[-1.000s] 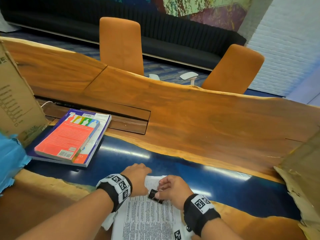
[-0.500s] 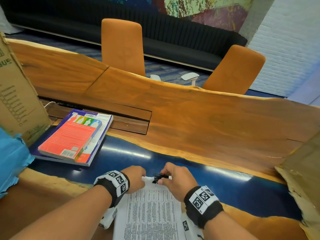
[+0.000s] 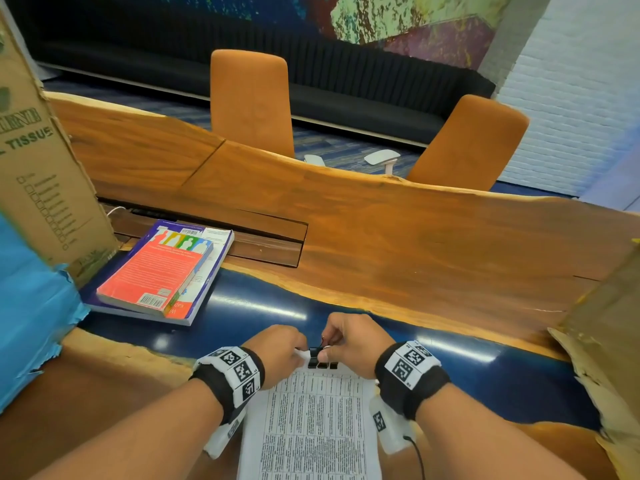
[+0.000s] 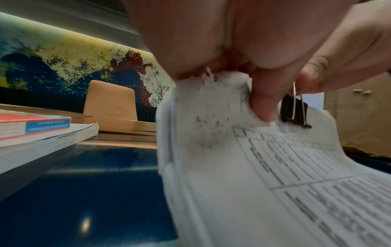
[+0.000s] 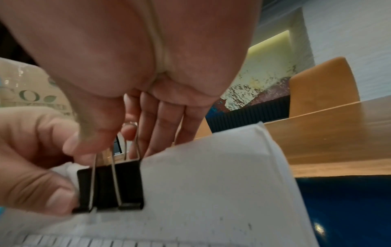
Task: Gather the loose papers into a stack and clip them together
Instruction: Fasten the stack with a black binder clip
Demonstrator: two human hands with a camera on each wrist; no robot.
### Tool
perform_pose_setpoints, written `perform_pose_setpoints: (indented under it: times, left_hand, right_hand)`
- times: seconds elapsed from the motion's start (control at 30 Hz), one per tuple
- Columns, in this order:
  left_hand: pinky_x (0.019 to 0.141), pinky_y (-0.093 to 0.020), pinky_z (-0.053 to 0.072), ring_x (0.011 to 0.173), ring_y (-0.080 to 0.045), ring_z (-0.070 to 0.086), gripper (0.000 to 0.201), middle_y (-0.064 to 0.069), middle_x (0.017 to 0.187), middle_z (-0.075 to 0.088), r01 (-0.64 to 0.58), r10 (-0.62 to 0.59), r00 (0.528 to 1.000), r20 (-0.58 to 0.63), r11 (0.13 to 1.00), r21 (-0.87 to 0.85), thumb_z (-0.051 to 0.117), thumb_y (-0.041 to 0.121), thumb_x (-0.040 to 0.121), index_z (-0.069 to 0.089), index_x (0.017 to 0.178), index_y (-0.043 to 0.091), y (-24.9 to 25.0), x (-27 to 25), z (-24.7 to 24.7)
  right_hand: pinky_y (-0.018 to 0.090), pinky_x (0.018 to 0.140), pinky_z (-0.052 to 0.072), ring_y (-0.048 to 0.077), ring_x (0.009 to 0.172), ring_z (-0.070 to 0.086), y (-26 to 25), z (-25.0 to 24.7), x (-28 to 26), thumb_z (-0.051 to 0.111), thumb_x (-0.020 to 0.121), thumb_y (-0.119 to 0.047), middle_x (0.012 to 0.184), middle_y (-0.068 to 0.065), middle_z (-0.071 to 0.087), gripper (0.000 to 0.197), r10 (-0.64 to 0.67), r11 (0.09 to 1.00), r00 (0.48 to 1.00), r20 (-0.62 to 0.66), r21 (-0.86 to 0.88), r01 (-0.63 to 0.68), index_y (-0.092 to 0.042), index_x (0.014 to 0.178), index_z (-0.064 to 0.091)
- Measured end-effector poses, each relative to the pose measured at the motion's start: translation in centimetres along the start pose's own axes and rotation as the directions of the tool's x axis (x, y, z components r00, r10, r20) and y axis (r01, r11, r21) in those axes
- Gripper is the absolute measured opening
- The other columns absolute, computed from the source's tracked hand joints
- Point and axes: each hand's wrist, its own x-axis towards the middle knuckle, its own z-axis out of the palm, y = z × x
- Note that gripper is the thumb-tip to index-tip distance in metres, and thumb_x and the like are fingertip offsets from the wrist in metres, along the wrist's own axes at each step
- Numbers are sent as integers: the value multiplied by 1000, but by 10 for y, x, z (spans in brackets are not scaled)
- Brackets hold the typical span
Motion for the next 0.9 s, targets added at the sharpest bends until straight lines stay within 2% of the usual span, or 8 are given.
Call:
perform_pose_setpoints:
  times: [0.1, 0.23, 0.3, 0.43, 0.57, 0.63, 0.77, 0.9]
  left_hand:
    - [86, -26, 48, 101, -12, 58, 23, 8, 107, 60, -13, 13, 1000, -9, 1000, 5, 53, 27, 94, 66, 112, 22, 2, -6, -1]
    - [81, -28, 51, 93, -12, 59, 13, 9, 100, 61, -4, 3, 999, -51, 1000, -12, 58, 33, 86, 63, 98, 29, 5, -16, -4]
    - [81, -30, 47, 94, -15, 58, 23, 7, 100, 62, -2, 3, 1000, -16, 996, 85, 58, 40, 84, 61, 103, 28, 8, -18, -4]
    - [78, -31, 32, 90, -21, 53, 14, 2, 93, 60, 10, -6, 1000, -17, 978, 208, 46, 31, 97, 56, 99, 22, 12, -21, -3]
    - [80, -32, 34, 93, -21, 44, 14, 2, 92, 53, 41, -35, 999, -37, 984, 171, 44, 30, 99, 57, 102, 24, 11, -28, 0]
    - [84, -33, 37, 96, -21, 45, 11, 3, 94, 56, 23, -19, 1000, -24, 987, 160, 46, 33, 98, 55, 92, 29, 8, -27, 4]
    - [83, -29, 32, 89, -16, 47, 13, 5, 93, 62, -56, 69, 996, -53, 975, 217, 45, 31, 99, 53, 90, 29, 10, -25, 8]
    - [84, -29, 34, 93, -17, 50, 12, 5, 99, 63, -49, 57, 998, -40, 983, 177, 45, 36, 99, 54, 95, 31, 9, -27, 7]
  right_hand:
    - [29, 83, 55, 13, 87, 65, 3, 0, -1, 83, 78, -28, 99, -2, 69, 33, 17, 994, 998, 64, 110, -23, -23, 100, 58]
    - [24, 85, 50, 8, 91, 62, 4, 7, -6, 81, 81, -30, 103, -7, 66, 44, 10, 996, 995, 96, 90, -18, -25, 114, 53]
    - [26, 88, 52, 9, 95, 63, 1, 13, -8, 80, 81, -31, 104, -9, 65, 47, 18, 995, 998, 60, 93, -24, -27, 118, 51]
    - [26, 97, 50, 7, 107, 61, -7, 20, -12, 76, 85, -36, 117, -8, 64, 56, 19, 991, 999, -50, 133, -12, -26, 133, 51]
    - [36, 95, 51, 16, 110, 61, -11, 20, -12, 76, 82, -42, 123, -4, 64, 80, 22, 998, 999, 47, -65, -19, -26, 148, 34]
    - [40, 86, 54, 20, 101, 62, -12, 19, -10, 78, 81, -39, 111, -1, 66, 74, 71, 974, 990, 122, -223, -42, -24, 141, 38]
    - [36, 75, 51, 22, 88, 62, -15, 21, -7, 69, 89, -40, 94, 3, 66, 26, 114, 920, 970, 216, -391, -21, -17, 101, 64]
    - [33, 69, 47, 22, 86, 62, -15, 25, -10, 65, 91, -41, 91, 3, 65, 24, 102, 914, 973, 207, -405, -10, -18, 96, 64]
